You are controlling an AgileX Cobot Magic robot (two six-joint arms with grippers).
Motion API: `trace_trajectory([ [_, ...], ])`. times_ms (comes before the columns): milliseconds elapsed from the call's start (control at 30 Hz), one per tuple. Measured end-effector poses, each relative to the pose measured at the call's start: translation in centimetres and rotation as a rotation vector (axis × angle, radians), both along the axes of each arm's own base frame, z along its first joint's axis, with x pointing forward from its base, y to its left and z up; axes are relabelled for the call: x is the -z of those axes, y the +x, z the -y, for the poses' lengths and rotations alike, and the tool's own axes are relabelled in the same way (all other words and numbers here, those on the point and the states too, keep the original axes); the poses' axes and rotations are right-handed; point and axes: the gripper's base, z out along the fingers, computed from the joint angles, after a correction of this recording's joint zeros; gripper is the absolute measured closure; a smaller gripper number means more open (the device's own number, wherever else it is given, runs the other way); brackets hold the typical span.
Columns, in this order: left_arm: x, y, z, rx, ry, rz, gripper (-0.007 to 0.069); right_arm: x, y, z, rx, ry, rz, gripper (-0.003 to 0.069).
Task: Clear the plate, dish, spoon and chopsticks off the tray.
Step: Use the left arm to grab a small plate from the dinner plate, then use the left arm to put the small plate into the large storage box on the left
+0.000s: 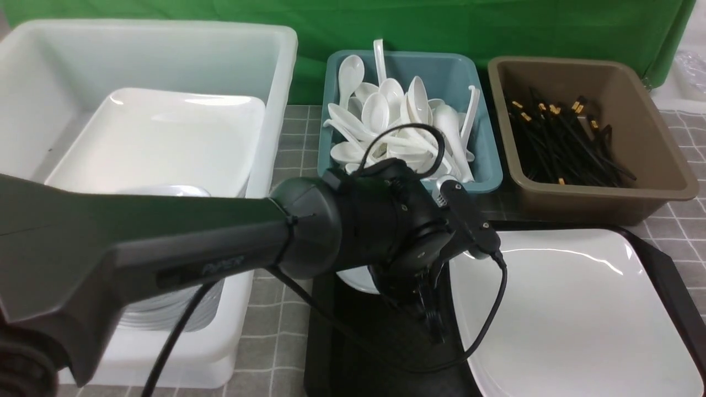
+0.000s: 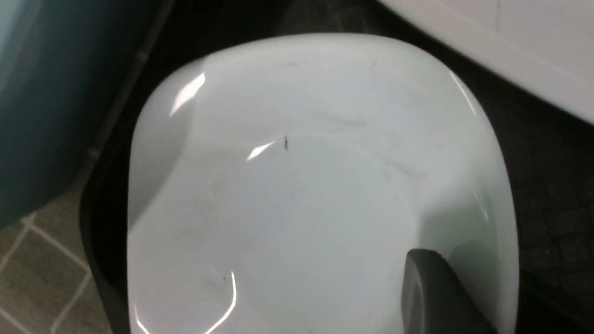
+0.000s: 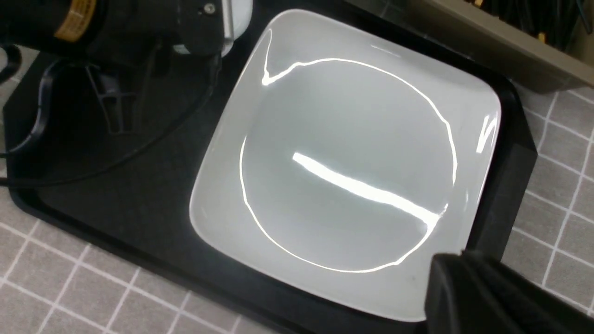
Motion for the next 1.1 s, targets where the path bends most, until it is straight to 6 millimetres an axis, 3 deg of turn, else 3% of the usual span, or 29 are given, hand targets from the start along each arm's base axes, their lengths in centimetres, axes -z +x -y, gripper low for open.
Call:
trace_trajectory([
  [133,-2.4,-0.8,-0.5,-0.050,-0.048,-0.034,0.0567,0.0,0.0,0.0,-0.002,0.005,0.003,0.0631],
  [233,-5.9,-1.8,-1.2,-0.081,-0.137,-0.025,0.0596,-0.1,0.1,-0.1,-0.005,0.015,0.014,0.0631],
  [300,-7.1,-2.0,-1.5,-0.081,-0.160,-0.010,0.0598,-0.2,0.1,-0.2,-0.008,0.026,0.022,0.0631],
  [433,-12.4,-3.6,-3.3,-0.082,-0.261,0.064,0.0599,-0.3,0.1,-0.8,-0.031,0.084,0.017,0.0631],
  [600,-18.3,-4.7,-7.4,-0.146,-0.383,0.177,0.0599,-0.2,0.7,-2.2,-0.121,0.175,-0.003,0.0631],
  [633,-18.8,-4.7,-7.9,-0.157,-0.389,0.188,0.0599,-0.2,0.8,-2.4,-0.134,0.182,-0.008,0.0631],
  [667,-20.1,-4.5,-10.1,-0.228,-0.389,0.229,0.0599,-0.5,1.4,-3.4,-0.185,0.235,-0.031,0.0631],
  [700,-20.4,-4.5,-10.8,-0.248,-0.384,0.236,0.0599,-0.6,1.6,-3.7,-0.204,0.253,-0.039,0.0631],
  [733,-21.1,-4.3,-12.9,-0.325,-0.358,0.249,0.0599,-0.7,2.4,-4.5,-0.242,0.287,-0.057,0.0633],
  [800,-21.3,-4.0,-15.2,-0.418,-0.313,0.234,0.0599,-1.0,3.2,-5.7,-0.293,0.320,-0.070,0.0633],
  [900,-20.8,-3.6,-18.9,-0.579,-0.250,0.169,0.0599,-1.7,4.6,-9.1,-0.409,0.339,-0.081,0.0633],
  [1000,-19.5,-3.4,-20.6,-0.664,-0.234,0.109,0.0599,-1.4,5.8,-12.8,-0.487,0.303,-0.100,0.0633],
  [1100,-18.1,-3.2,-21.0,-0.691,-0.241,0.082,0.0599,-1.1,6.7,-15.7,-0.497,0.255,-0.118,0.0633],
])
